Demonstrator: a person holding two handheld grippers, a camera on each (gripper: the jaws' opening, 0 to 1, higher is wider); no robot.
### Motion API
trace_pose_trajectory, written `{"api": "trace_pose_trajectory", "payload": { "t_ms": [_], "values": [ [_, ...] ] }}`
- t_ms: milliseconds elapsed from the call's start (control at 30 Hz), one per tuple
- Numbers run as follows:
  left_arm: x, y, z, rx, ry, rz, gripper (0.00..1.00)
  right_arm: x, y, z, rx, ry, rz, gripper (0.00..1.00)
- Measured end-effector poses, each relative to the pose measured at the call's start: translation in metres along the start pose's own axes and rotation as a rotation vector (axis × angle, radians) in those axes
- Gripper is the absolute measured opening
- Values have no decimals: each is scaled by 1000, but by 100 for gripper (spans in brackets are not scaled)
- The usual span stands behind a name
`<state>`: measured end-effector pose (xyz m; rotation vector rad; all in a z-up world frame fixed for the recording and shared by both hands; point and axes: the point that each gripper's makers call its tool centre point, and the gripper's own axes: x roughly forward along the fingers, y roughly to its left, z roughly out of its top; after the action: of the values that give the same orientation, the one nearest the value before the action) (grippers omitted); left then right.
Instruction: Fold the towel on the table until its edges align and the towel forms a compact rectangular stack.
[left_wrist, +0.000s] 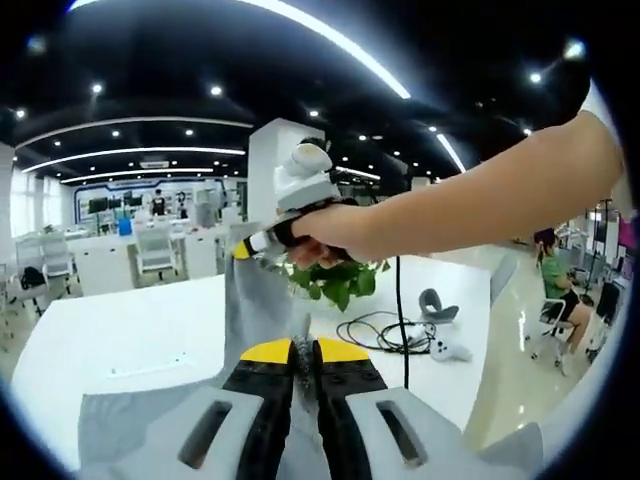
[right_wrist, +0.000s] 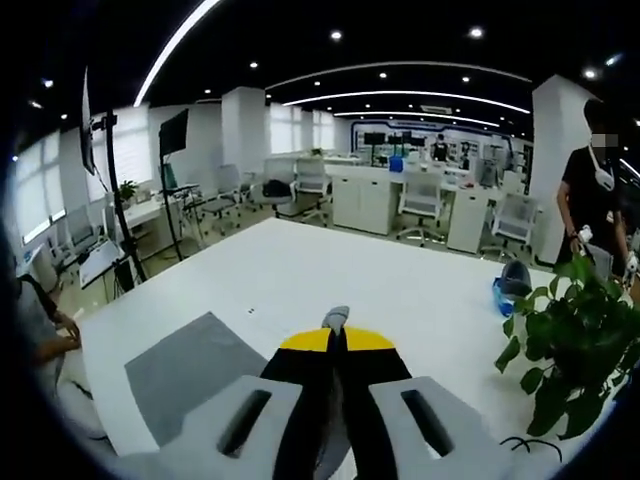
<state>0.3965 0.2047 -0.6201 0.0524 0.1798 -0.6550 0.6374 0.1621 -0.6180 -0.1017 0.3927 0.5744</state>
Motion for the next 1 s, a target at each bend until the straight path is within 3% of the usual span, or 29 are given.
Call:
{"api": "trace_pose_trajectory", "payload": {
  "t_ms": [533,800,1000],
  "values": [
    [-16,1,-1,37,13,112,7,24,21,16,15,-32,99,0],
    [-29,11,-1,60,4,107,7,38,40,27,-17,-36,109,0],
    [-37,21,-6,67,-2,60,7,44,47,31,-34,-41,87,0]
  ]
}}
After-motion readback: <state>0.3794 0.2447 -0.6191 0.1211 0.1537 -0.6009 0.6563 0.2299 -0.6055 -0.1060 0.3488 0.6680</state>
